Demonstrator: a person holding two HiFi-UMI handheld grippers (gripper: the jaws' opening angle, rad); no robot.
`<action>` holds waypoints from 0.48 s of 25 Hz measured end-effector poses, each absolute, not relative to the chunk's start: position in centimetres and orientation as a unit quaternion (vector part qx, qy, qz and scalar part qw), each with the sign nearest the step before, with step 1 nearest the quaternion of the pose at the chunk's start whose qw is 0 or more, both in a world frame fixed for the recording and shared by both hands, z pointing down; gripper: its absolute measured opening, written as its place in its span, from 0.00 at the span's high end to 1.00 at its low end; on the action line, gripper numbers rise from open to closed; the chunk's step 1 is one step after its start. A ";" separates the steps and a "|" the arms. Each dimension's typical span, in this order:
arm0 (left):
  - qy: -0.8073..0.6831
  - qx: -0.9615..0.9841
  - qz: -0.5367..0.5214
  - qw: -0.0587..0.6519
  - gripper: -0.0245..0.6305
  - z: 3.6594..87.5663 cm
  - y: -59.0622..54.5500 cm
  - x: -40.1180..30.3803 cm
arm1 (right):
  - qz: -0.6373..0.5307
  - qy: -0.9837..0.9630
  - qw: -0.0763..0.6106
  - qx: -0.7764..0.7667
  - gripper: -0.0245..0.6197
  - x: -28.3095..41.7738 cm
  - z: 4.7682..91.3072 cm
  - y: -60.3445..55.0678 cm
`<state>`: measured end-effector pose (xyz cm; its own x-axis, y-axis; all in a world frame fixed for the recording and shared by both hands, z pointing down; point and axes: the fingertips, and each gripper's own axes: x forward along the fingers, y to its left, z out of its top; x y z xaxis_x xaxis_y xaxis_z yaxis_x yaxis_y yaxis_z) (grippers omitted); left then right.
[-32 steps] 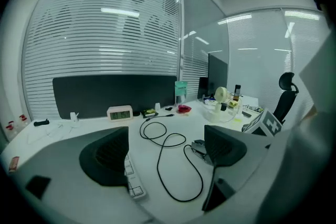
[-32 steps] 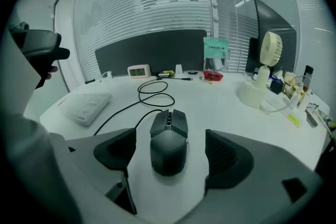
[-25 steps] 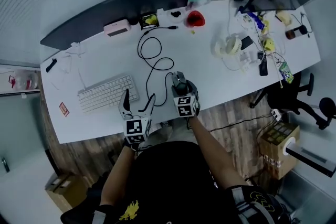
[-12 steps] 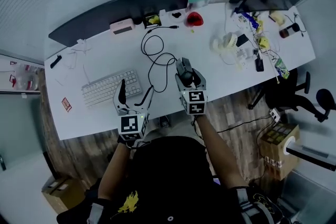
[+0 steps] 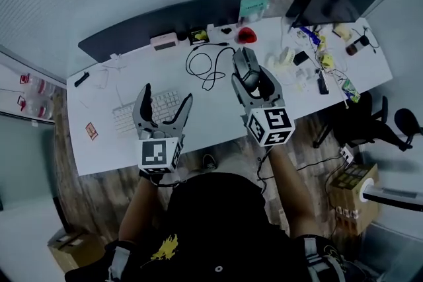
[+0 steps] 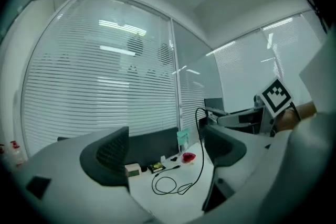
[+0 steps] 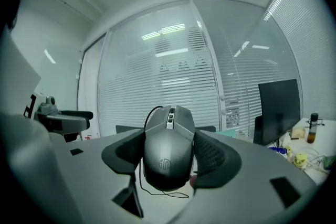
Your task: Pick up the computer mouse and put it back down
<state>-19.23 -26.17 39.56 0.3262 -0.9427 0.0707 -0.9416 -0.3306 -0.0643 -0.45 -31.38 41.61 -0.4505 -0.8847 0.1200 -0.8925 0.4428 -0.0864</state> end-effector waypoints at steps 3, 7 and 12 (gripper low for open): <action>0.576 -0.815 -0.060 0.015 0.27 39.3 -26.4 -19.8 | 0.046 -0.853 0.015 0.520 0.49 -0.4 38.1 -31.8; 0.577 -0.814 -0.056 0.025 0.27 38.5 -26.0 -20.5 | 0.024 -0.854 0.003 0.519 0.49 -0.3 34.6 -32.1; 0.580 -0.813 -0.043 0.038 0.27 36.8 -26.0 -21.0 | 0.001 -0.854 -0.014 0.521 0.49 0.1 31.1 -31.9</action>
